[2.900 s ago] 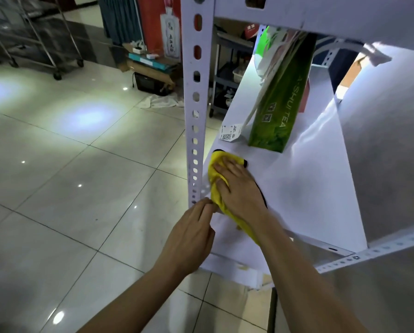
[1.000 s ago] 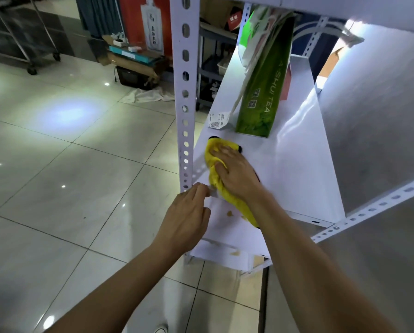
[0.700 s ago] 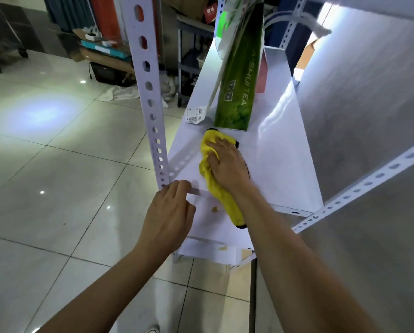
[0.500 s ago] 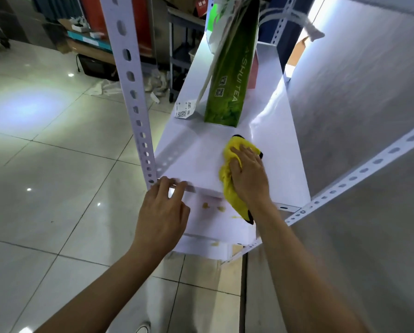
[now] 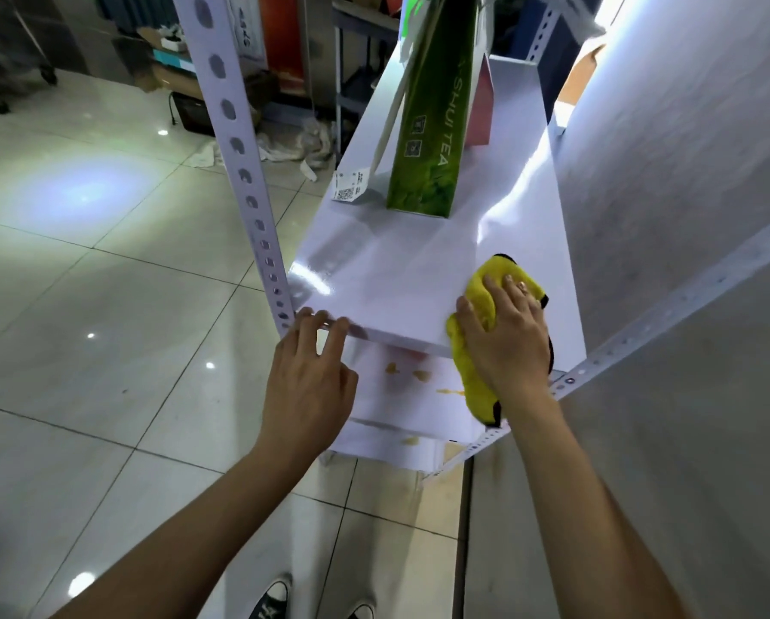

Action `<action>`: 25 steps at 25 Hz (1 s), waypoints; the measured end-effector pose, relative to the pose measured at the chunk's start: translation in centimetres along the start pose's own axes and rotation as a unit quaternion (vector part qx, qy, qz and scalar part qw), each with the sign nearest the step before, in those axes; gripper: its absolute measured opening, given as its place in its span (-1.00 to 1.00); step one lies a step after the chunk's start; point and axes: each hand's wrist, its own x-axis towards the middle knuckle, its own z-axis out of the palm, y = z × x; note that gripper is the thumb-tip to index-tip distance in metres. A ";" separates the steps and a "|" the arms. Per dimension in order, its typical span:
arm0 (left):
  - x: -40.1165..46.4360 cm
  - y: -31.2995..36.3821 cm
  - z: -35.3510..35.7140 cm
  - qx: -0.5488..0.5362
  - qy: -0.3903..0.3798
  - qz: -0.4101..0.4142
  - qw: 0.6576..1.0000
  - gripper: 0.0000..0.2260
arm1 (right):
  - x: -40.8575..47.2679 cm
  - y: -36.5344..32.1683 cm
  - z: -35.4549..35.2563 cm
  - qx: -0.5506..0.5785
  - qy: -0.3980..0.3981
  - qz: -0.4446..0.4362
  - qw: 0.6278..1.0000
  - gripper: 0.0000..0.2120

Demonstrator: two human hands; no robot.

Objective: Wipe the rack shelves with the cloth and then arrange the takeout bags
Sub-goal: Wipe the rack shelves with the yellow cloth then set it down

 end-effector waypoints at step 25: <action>-8.3 -3.7 10.3 -0.106 -0.089 0.043 0.989 -0.35 | -10.3 1.0 2.0 0.091 0.280 -0.093 0.951 -0.72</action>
